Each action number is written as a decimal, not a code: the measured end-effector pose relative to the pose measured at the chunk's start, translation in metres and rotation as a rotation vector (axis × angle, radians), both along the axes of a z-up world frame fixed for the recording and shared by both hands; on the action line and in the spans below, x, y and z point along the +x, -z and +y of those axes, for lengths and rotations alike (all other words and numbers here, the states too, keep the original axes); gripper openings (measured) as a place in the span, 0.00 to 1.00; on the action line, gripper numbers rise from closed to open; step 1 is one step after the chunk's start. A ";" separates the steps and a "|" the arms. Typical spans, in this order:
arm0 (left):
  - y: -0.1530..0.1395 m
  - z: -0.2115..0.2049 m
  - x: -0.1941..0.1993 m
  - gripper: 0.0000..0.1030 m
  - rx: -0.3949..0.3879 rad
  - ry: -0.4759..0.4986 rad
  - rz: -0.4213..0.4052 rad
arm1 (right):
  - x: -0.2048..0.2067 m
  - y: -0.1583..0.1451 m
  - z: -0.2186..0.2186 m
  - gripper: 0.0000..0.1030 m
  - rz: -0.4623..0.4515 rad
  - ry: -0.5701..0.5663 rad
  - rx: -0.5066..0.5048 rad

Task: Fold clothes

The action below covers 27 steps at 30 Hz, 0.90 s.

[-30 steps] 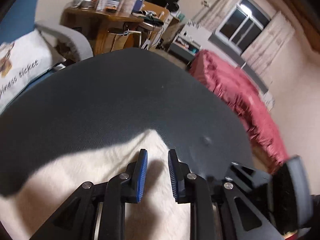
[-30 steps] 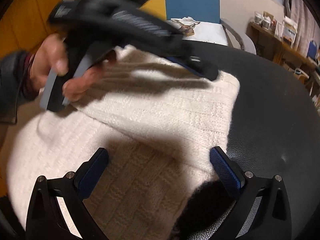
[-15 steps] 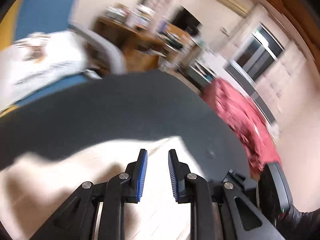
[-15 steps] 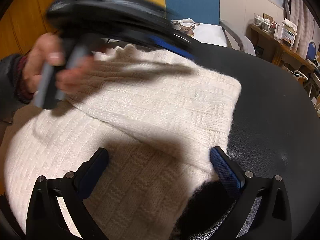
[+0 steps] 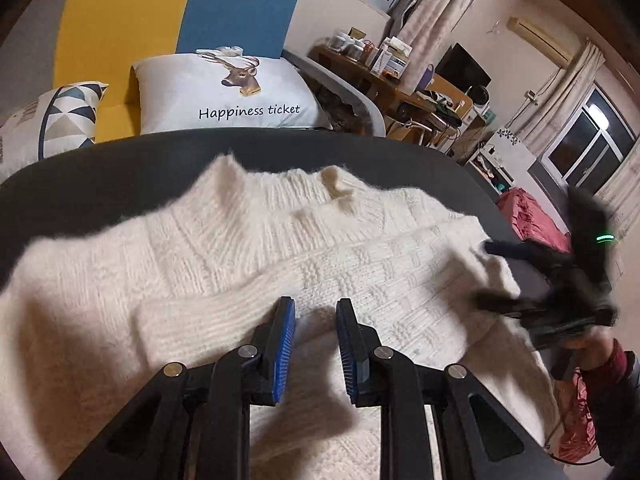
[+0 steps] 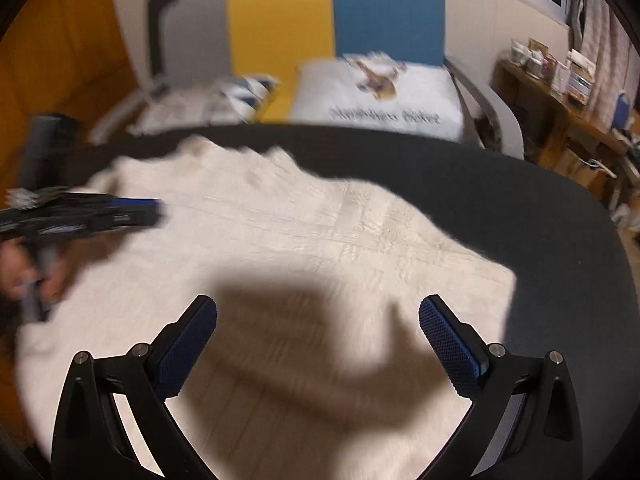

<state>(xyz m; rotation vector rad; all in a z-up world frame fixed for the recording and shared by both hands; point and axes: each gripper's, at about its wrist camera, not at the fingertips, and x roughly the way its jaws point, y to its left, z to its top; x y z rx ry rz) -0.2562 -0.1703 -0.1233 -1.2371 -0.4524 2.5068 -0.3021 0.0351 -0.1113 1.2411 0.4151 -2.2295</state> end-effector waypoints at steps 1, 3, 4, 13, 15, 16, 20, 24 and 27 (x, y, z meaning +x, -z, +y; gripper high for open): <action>-0.002 -0.004 0.003 0.20 0.012 -0.015 0.003 | -0.002 0.007 -0.001 1.00 0.002 0.015 -0.003; -0.007 -0.013 0.008 0.20 0.037 -0.046 0.009 | -0.003 0.016 0.004 1.00 0.023 0.045 -0.057; -0.010 -0.027 0.015 0.20 0.079 -0.082 0.021 | -0.003 0.016 0.005 1.00 0.032 0.046 -0.067; 0.021 -0.131 0.094 0.24 0.395 -0.351 -0.037 | 0.014 -0.003 -0.002 1.00 0.059 0.034 -0.086; 0.022 -0.131 0.097 0.24 0.423 -0.344 -0.033 | 0.025 -0.004 -0.008 1.00 0.052 0.033 -0.088; 0.022 -0.129 0.096 0.24 0.442 -0.327 -0.031 | 0.027 0.000 -0.011 1.00 0.047 0.038 -0.078; 0.024 -0.108 0.081 0.25 0.458 -0.262 -0.059 | 0.029 0.014 -0.009 1.00 0.030 0.072 -0.099; 0.030 -0.102 0.074 0.25 0.477 -0.259 -0.079 | 0.028 0.016 -0.007 1.00 0.029 0.075 -0.110; 0.032 -0.102 0.072 0.25 0.531 -0.244 -0.087 | 0.029 0.017 -0.008 1.00 0.032 0.075 -0.111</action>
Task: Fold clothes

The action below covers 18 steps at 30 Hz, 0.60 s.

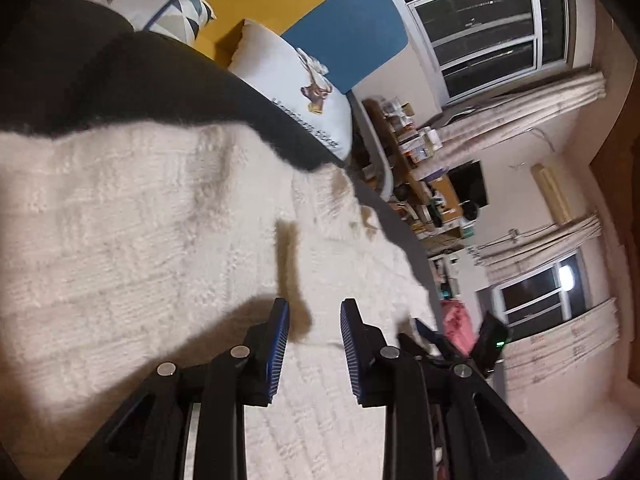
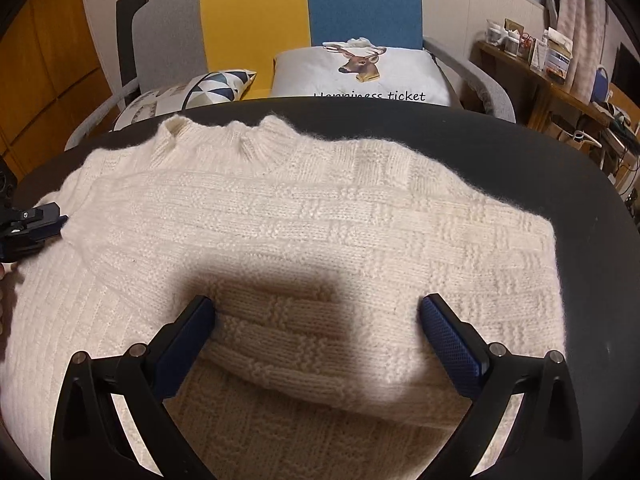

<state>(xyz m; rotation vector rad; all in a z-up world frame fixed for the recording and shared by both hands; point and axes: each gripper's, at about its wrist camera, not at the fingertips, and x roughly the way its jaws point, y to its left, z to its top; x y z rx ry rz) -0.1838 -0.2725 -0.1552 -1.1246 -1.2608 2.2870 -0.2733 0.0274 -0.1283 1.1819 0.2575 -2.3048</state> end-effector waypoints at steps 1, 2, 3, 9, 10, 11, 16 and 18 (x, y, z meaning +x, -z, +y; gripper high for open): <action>0.001 0.000 -0.001 0.25 0.007 0.001 -0.002 | 0.000 0.001 0.000 1.00 0.000 0.000 0.000; 0.002 0.000 -0.002 0.25 0.012 0.001 -0.003 | 0.000 0.001 0.000 1.00 0.000 0.000 -0.002; 0.002 0.001 -0.005 0.25 0.024 0.004 -0.005 | 0.000 0.001 0.000 1.00 0.000 0.000 -0.004; 0.002 0.009 -0.020 0.25 0.002 0.089 -0.037 | 0.000 0.001 0.002 1.00 0.000 0.000 -0.011; 0.002 0.011 -0.022 0.25 -0.020 0.106 -0.050 | -0.001 0.001 0.002 1.00 0.000 0.000 -0.013; 0.002 0.011 -0.022 0.25 -0.021 0.113 -0.052 | -0.001 0.001 0.002 1.00 0.000 0.000 -0.014; -0.022 0.015 -0.027 0.01 -0.056 0.123 -0.004 | 0.000 0.001 0.002 1.00 0.002 0.002 -0.014; -0.051 0.016 -0.021 0.03 -0.049 0.112 0.115 | 0.000 0.001 0.002 1.00 0.003 0.003 -0.014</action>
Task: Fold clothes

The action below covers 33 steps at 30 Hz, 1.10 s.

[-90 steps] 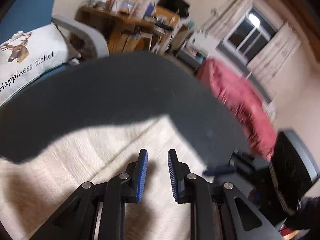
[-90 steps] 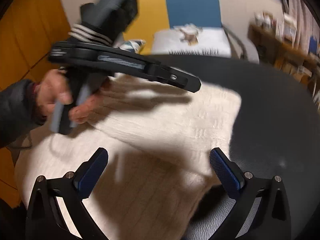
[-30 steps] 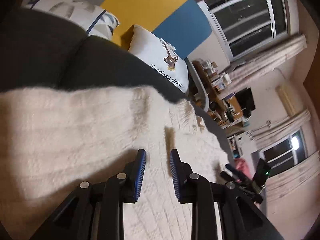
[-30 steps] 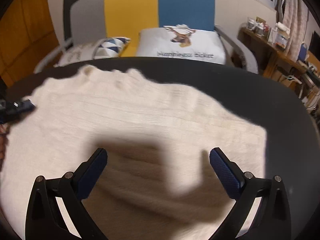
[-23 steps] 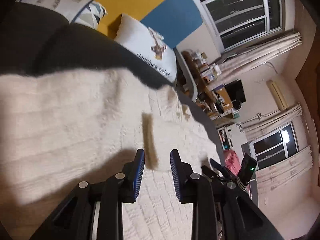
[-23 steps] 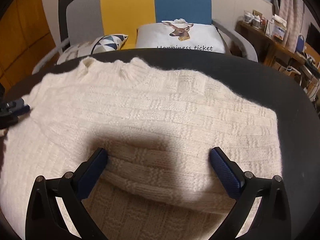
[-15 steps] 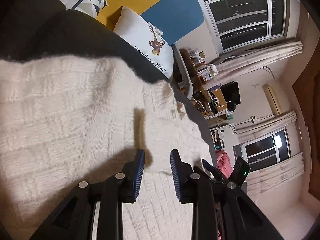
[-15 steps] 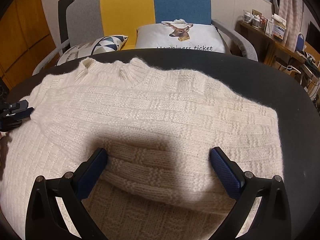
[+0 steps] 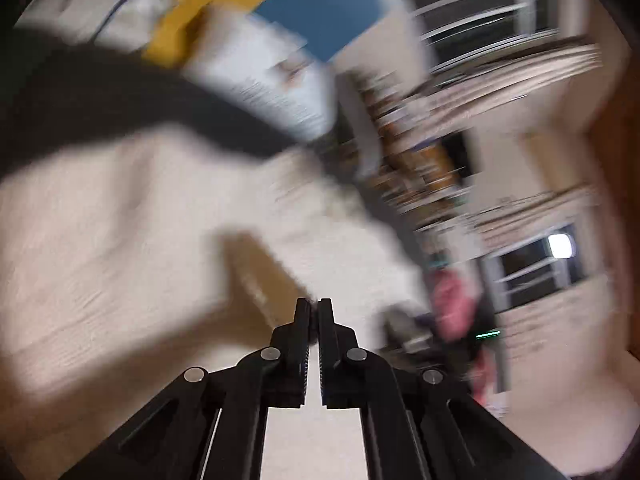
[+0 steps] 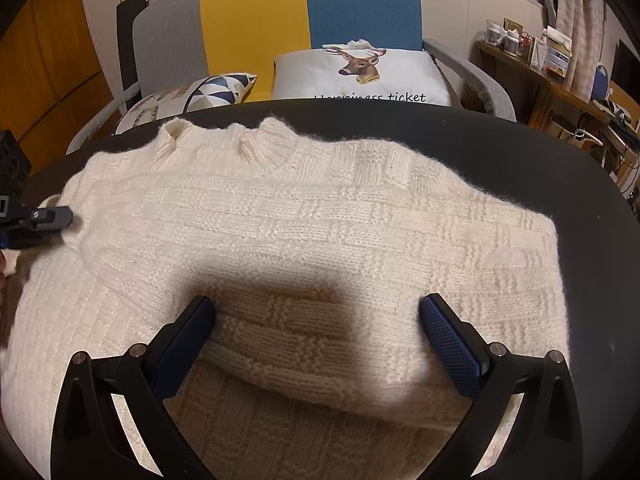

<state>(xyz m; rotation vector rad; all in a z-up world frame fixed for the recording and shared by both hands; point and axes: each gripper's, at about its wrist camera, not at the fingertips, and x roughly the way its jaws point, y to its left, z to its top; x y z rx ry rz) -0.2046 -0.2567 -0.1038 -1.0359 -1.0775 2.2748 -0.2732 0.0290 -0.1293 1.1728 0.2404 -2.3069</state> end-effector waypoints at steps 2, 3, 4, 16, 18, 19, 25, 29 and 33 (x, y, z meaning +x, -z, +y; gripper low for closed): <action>-0.006 0.000 -0.001 0.03 -0.049 -0.010 -0.004 | 0.000 0.000 0.000 1.00 -0.001 0.000 -0.002; -0.003 0.001 -0.002 0.03 -0.074 -0.011 -0.031 | 0.000 0.001 0.001 1.00 -0.003 -0.001 -0.003; 0.006 0.002 -0.002 0.03 -0.109 -0.012 -0.069 | 0.000 0.000 0.000 1.00 -0.003 -0.002 -0.003; 0.002 -0.004 0.019 0.02 -0.113 -0.072 -0.048 | 0.000 -0.001 0.002 1.00 -0.001 0.002 -0.010; -0.023 -0.005 0.024 0.02 -0.096 -0.074 0.033 | -0.001 -0.002 0.006 1.00 -0.004 0.007 -0.035; -0.033 -0.005 0.026 0.01 -0.112 -0.079 0.063 | -0.001 -0.002 0.008 1.00 -0.006 0.009 -0.047; 0.040 -0.013 0.013 0.00 -0.258 -0.092 -0.207 | -0.002 -0.002 0.005 1.00 -0.009 0.014 -0.029; 0.030 -0.026 0.026 0.09 -0.144 -0.120 -0.136 | -0.001 0.000 0.000 1.00 -0.001 0.015 0.002; 0.019 -0.034 0.012 0.19 -0.118 -0.106 -0.125 | -0.001 0.000 0.000 1.00 -0.001 0.015 0.002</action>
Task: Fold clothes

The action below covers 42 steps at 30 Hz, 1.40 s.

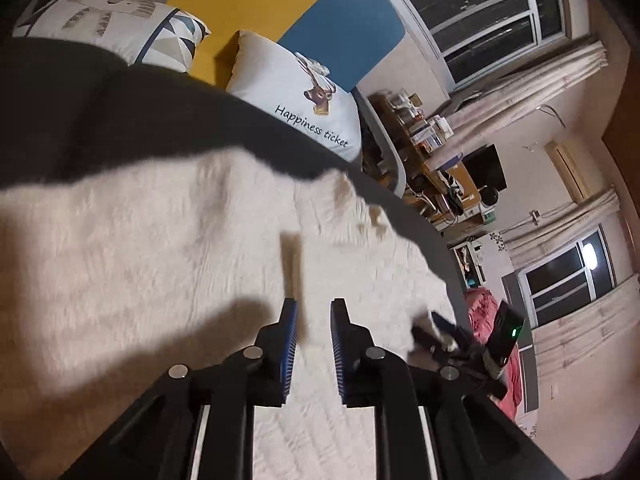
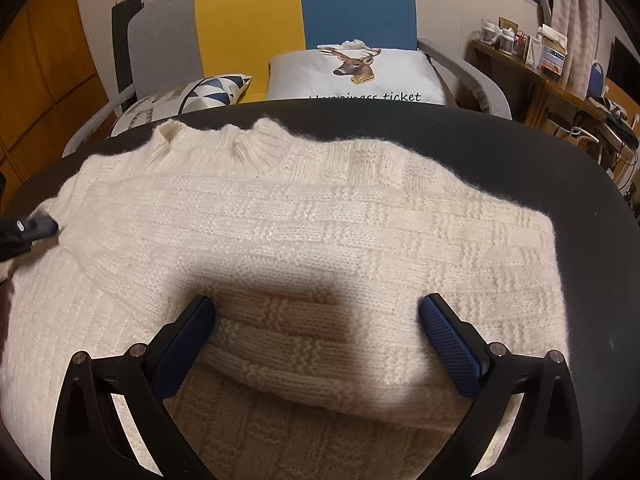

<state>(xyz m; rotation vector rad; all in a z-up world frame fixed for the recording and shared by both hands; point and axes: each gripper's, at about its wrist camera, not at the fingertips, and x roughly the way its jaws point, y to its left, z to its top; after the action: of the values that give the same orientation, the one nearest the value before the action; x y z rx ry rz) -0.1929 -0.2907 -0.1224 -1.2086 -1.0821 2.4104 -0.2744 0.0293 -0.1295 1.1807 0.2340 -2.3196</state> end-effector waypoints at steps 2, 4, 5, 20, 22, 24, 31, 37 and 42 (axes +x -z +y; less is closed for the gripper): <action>0.001 0.007 -0.015 0.20 -0.019 0.006 -0.035 | 0.000 0.000 0.000 1.00 0.001 0.002 0.001; 0.010 0.015 -0.027 0.21 0.001 0.041 -0.073 | 0.000 0.000 0.000 1.00 0.001 0.002 0.001; 0.011 0.020 -0.030 0.21 -0.010 0.054 -0.079 | 0.000 0.000 0.000 1.00 0.001 0.002 0.000; 0.008 0.051 0.000 0.04 -0.273 -0.013 -0.063 | -0.001 0.001 -0.005 1.00 0.008 0.001 0.041; -0.003 0.048 0.002 0.05 -0.270 -0.037 -0.078 | -0.001 0.000 -0.005 1.00 0.009 -0.001 0.046; -0.024 0.046 0.007 0.14 -0.273 -0.075 -0.033 | -0.003 -0.003 -0.003 1.00 -0.007 -0.007 0.044; -0.060 0.068 -0.023 0.18 -0.303 0.026 0.090 | -0.027 -0.048 0.010 1.00 0.027 0.015 -0.001; -0.005 0.073 -0.037 0.14 -0.439 -0.001 -0.079 | -0.078 -0.007 0.012 1.00 -0.071 0.054 0.081; -0.014 0.077 -0.025 0.15 -0.443 -0.024 -0.052 | -0.073 -0.004 0.015 1.00 -0.015 0.059 0.070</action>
<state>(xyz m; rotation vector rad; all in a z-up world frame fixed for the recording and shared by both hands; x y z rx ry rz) -0.2178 -0.2137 -0.1089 -1.3949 -0.5880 2.7422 -0.3469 0.0443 -0.1259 1.2549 0.2813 -2.3692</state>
